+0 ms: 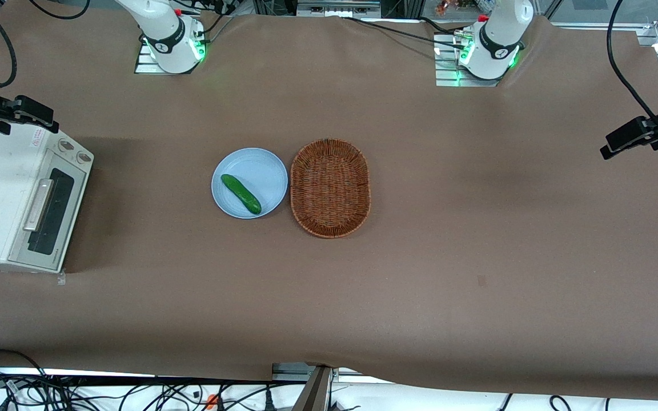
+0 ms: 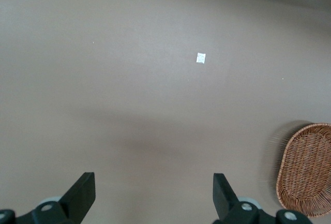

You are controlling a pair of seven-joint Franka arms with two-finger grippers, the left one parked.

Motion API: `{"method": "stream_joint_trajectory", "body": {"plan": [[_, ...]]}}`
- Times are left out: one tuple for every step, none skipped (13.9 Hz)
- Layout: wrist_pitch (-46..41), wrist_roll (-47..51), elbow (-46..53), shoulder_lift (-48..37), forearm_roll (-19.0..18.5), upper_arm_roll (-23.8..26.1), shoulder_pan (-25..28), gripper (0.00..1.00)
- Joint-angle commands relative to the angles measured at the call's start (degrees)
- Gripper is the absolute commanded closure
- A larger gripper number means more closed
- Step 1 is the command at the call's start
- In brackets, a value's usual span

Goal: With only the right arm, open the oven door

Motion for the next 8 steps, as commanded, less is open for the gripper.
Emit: {"method": "stream_joint_trajectory", "body": {"plan": [[0.7, -0.2, -0.1, -0.3, -0.1, -0.4, 0.3, 0.0], [0.6, -0.2, -0.1, -0.2, -0.4, -0.4, 0.3, 0.0], [0.0, -0.4, 0.0, 0.1, -0.5, -0.4, 0.2, 0.0], [-0.2, 0.0, 0.2, 0.2, -0.4, -0.4, 0.2, 0.0], [-0.4, -0.4, 0.3, 0.4, -0.5, -0.4, 0.2, 0.0], [-1.3, -0.4, 0.3, 0.4, -0.6, -0.4, 0.2, 0.0], [-2.1, -0.3, 0.3, 0.5, -0.5, -0.4, 0.2, 0.0], [-2.2, -0.2, 0.3, 0.5, -0.5, -0.4, 0.2, 0.0]]}}
